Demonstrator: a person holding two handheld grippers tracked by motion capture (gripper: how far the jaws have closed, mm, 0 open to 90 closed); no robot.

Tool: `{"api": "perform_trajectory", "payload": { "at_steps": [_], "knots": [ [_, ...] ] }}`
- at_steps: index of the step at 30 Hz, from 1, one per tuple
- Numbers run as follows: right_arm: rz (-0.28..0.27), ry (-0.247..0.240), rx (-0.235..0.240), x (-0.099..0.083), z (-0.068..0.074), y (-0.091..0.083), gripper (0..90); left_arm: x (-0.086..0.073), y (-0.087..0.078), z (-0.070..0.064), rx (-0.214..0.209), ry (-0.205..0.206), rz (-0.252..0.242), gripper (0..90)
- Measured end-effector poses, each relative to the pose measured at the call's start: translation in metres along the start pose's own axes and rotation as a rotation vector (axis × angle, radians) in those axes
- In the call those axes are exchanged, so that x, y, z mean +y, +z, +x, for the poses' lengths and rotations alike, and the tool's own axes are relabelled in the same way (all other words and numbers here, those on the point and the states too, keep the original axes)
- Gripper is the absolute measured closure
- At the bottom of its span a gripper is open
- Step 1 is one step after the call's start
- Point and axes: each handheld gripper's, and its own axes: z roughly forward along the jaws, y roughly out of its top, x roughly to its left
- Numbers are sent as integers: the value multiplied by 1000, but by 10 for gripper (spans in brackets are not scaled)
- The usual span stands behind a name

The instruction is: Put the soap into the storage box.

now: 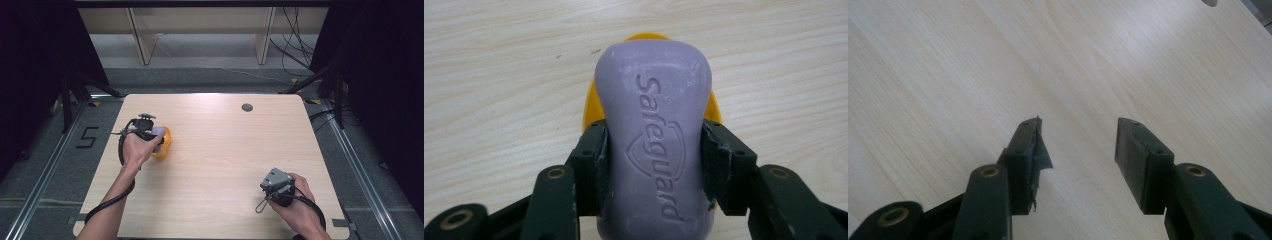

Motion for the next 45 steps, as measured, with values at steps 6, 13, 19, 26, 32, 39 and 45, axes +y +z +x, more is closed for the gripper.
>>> {"api": "perform_trajectory", "payload": {
  "at_steps": [6, 13, 19, 26, 32, 39, 45],
  "knots": [
    [3, 6, 0, 0, 0, 0, 541, 0, 3, -1, 11, -22, 13, 491],
    [4, 6, 4, 0, 0, 0, 541, 1, 7, -1, 16, -31, 12, 491],
    [-3, -20, 10, 0, -1, 1, 540, 3, 11, -1, 18, -43, 14, 491],
    [-6, -33, 5, 0, -1, 1, 540, 3, 16, -1, 18, -55, 22, 491],
    [-6, -14, 8, 0, 0, 1, 540, 3, 19, -2, 16, -59, 29, 490],
    [0, 2, 7, 0, 2, 1, 538, 2, 25, -2, 12, -66, 25, 490],
    [4, 4, 9, 0, 2, 0, 538, 3, 26, 0, 12, -35, 53, 489]
  ]
}}
